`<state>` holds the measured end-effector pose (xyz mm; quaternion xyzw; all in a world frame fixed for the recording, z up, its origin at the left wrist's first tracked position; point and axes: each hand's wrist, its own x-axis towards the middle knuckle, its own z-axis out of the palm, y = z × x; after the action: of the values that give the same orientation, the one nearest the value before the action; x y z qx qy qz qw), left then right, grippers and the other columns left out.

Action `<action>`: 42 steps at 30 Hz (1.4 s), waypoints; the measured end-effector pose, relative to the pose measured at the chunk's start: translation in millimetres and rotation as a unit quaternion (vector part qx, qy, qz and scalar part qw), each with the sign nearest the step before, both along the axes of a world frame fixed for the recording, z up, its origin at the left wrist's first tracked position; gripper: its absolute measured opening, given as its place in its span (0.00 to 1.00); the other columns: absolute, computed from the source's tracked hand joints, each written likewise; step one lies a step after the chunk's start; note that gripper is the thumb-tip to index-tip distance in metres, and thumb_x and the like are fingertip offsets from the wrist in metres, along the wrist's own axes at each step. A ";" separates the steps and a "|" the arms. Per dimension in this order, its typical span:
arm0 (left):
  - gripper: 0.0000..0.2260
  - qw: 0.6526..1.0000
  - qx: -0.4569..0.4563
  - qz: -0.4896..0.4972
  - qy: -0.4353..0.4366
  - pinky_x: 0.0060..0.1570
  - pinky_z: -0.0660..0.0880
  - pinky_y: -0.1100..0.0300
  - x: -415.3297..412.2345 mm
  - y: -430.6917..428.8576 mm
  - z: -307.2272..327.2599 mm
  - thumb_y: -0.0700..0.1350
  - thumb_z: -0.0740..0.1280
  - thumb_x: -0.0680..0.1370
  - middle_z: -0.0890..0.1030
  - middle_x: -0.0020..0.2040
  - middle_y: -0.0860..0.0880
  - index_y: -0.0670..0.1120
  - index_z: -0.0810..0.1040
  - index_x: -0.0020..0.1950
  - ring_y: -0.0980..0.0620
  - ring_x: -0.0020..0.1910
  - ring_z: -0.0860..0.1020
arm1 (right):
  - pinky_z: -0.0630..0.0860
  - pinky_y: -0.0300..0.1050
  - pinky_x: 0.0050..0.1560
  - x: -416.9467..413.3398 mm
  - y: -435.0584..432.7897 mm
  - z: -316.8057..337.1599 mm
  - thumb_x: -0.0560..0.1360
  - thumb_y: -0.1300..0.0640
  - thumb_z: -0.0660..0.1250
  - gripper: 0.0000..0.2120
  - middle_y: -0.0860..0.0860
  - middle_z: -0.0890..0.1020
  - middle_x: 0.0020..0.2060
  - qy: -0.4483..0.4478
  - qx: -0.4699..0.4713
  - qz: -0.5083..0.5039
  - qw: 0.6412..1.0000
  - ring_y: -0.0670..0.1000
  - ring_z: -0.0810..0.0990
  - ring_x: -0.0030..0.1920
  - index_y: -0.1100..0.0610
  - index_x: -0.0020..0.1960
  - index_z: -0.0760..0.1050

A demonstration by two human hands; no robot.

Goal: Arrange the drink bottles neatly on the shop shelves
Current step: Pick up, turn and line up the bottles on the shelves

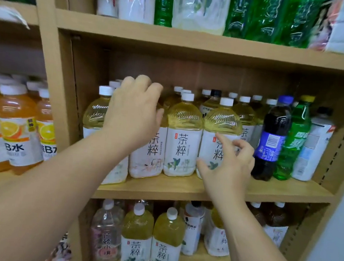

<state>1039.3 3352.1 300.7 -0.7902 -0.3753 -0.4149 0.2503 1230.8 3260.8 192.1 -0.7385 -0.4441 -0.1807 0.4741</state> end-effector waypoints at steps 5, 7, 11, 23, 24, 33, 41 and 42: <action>0.19 0.990 -0.035 0.117 0.077 0.51 0.72 0.48 8.3 21.4 19.5 0.55 0.59 0.83 0.80 0.58 0.41 0.43 0.76 0.63 0.38 0.60 0.74 | 0.70 0.49 0.63 -6.9 3.0 -9.4 0.69 0.45 0.78 0.30 0.51 0.67 0.63 -0.016 0.003 0.014 1.000 0.54 0.67 0.64 0.46 0.69 0.74; 0.18 0.989 -0.035 0.120 0.080 0.50 0.71 0.49 8.3 29.3 20.1 0.55 0.57 0.84 0.81 0.57 0.40 0.42 0.75 0.62 0.37 0.59 0.75 | 0.68 0.44 0.58 -4.1 1.9 -13.1 0.72 0.48 0.76 0.20 0.49 0.72 0.55 -0.002 0.033 0.035 0.999 0.53 0.72 0.59 0.50 0.62 0.78; 0.16 0.995 -0.023 0.084 0.046 0.47 0.71 0.48 10.2 28.6 16.1 0.51 0.58 0.84 0.79 0.57 0.37 0.40 0.76 0.61 0.35 0.57 0.76 | 0.69 0.45 0.39 1.8 -12.2 -41.4 0.76 0.55 0.72 0.11 0.46 0.73 0.33 0.033 0.079 0.062 0.994 0.49 0.74 0.37 0.50 0.37 0.74; 0.17 0.995 -0.096 -0.005 0.021 0.39 0.70 0.49 -0.5 10.7 23.1 0.55 0.60 0.83 0.81 0.51 0.42 0.43 0.73 0.62 0.39 0.47 0.78 | 0.67 0.43 0.31 -1.4 -16.9 -74.9 0.76 0.50 0.71 0.19 0.47 0.73 0.28 0.069 -0.006 0.049 0.996 0.45 0.73 0.32 0.50 0.30 0.67; 0.16 0.995 -0.094 -0.011 0.014 0.39 0.68 0.50 -2.8 6.1 24.2 0.55 0.60 0.83 0.80 0.49 0.42 0.43 0.72 0.61 0.41 0.45 0.76 | 0.67 0.44 0.32 -1.6 -17.2 -73.7 0.76 0.50 0.71 0.19 0.47 0.73 0.29 0.067 -0.009 0.054 0.996 0.45 0.73 0.33 0.50 0.31 0.67; 0.14 0.995 -0.050 -0.078 -0.032 0.42 0.64 0.52 -17.5 -60.0 61.3 0.54 0.62 0.82 0.76 0.47 0.46 0.43 0.74 0.57 0.44 0.45 0.71 | 0.74 0.39 0.50 -33.1 -40.5 -19.4 0.70 0.30 0.67 0.24 0.39 0.78 0.53 0.148 -0.012 0.243 0.958 0.39 0.77 0.53 0.42 0.60 0.75; 0.11 0.959 -0.162 -0.232 0.008 0.33 0.65 0.56 -10.9 -119.5 15.8 0.58 0.62 0.79 0.75 0.37 0.54 0.52 0.73 0.50 0.54 0.36 0.74 | 0.82 0.50 0.56 -43.2 -83.4 8.3 0.63 0.48 0.80 0.34 0.49 0.84 0.58 0.227 0.008 0.475 0.850 0.51 0.84 0.59 0.47 0.67 0.74; 0.11 0.952 -0.183 -0.245 0.010 0.32 0.65 0.57 -7.6 -121.6 2.6 0.59 0.61 0.78 0.75 0.37 0.55 0.53 0.72 0.49 0.56 0.35 0.73 | 0.82 0.47 0.54 -38.4 -90.1 1.6 0.62 0.49 0.80 0.34 0.50 0.85 0.57 0.229 -0.001 0.475 0.850 0.51 0.84 0.58 0.49 0.66 0.75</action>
<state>1031.8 3230.5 303.3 -0.8944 -0.2369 -0.3795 -0.0040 1192.4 3170.7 193.8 -0.4578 -0.6202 0.2409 0.5897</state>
